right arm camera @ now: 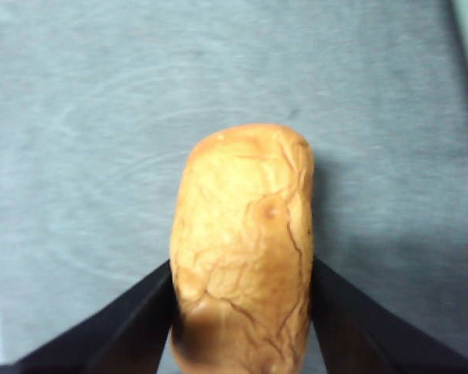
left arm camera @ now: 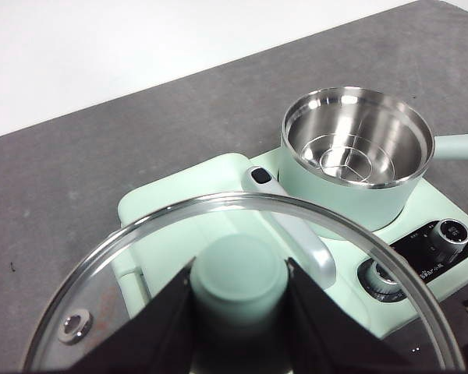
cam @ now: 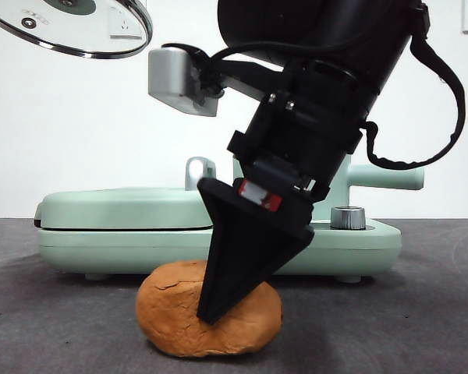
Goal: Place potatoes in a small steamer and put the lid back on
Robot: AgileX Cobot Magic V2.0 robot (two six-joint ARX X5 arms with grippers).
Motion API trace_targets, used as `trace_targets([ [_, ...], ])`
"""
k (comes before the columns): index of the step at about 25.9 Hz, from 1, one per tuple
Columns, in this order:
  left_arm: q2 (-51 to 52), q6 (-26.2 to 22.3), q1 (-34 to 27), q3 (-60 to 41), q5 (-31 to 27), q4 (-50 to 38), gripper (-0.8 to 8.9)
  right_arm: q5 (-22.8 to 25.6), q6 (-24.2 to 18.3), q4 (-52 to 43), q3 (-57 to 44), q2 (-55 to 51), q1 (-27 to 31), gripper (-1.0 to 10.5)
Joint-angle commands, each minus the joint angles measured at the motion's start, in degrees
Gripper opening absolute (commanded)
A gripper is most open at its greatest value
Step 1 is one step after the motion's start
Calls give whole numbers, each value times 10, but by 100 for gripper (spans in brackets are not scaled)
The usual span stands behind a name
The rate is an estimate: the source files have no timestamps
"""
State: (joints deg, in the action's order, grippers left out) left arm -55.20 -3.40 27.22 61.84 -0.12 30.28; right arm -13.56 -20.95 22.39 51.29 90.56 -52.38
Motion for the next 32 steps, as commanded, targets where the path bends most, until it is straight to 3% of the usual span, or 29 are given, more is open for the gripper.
trace_targets([
  [1, -2, -2, 1, 9, -1, -16, 10, -11, 26, 7, 6, -10, -5, 243],
  [6, -2, -2, 1, 9, -1, -16, 10, 0, 117, 22, 6, -105, 19, 240],
  [10, -2, -2, 1, 9, -1, -16, 10, 16, 273, 41, 21, -183, 73, 233],
  [12, -2, -2, 1, 9, -1, -16, 10, 15, 310, 78, 47, -192, 105, 222],
  [17, -2, -2, 1, 9, -1, -16, 10, 14, 288, 155, 133, -168, 165, 222],
  [23, -2, -2, 1, 9, -1, -16, 10, 14, 244, 158, 238, -94, 220, 222],
  [32, -3, -2, 1, 9, -1, -16, 10, 16, 215, 154, 361, 54, 271, 222],
])
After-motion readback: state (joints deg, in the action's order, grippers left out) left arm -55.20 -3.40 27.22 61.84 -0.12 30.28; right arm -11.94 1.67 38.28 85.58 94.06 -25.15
